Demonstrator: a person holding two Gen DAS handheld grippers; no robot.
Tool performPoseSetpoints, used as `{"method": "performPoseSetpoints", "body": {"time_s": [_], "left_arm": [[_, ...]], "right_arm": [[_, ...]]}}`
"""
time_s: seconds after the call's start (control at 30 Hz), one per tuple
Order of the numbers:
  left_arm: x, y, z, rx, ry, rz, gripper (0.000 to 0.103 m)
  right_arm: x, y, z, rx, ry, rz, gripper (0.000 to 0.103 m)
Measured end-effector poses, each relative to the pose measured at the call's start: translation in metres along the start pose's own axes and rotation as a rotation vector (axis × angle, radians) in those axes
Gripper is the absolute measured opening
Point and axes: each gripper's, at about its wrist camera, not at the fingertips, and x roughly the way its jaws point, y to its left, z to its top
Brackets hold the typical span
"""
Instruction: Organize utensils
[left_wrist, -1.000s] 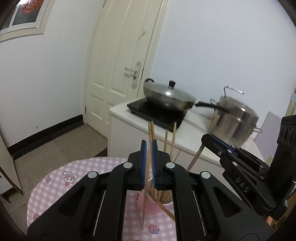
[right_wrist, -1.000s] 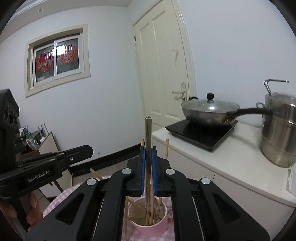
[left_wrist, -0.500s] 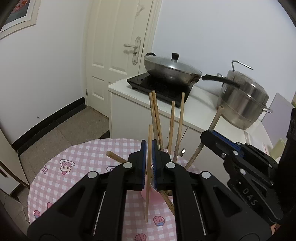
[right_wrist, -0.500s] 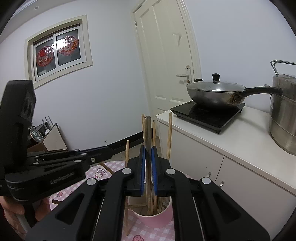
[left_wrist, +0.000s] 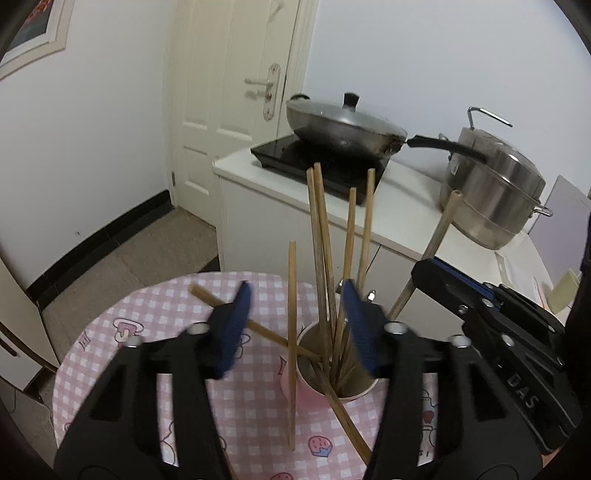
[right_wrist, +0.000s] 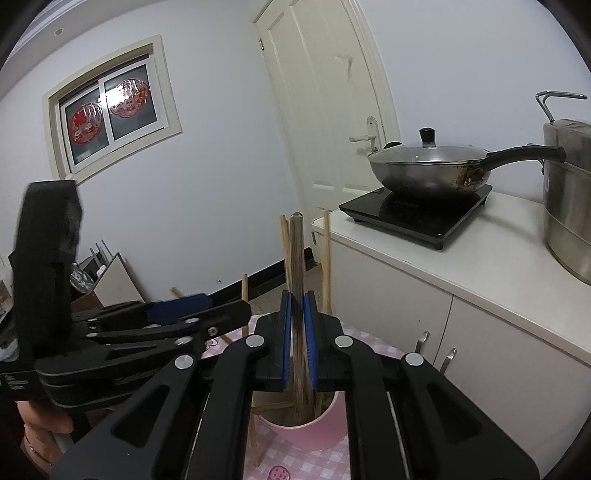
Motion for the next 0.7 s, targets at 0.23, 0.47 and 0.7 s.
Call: {"method": "performPoseSetpoints", "body": {"time_s": [0.23, 0.47, 0.7], "left_arm": [[0.01, -0.004, 0.003, -0.004, 0.011, -0.012, 0.034], [0.017, -0.01, 0.005, 0.014, 0.023, -0.004, 0.011], [0.022, -0.01, 0.003, 0.018, 0.038, -0.005, 0.01]], "right_arm": [[0.002, -0.002, 0.002, -0.001, 0.004, 0.01, 0.008], [0.004, -0.003, 0.002, 0.005, 0.015, 0.015, 0.008], [0.005, -0.002, 0.001, 0.001, 0.022, 0.019, 0.008]]}}
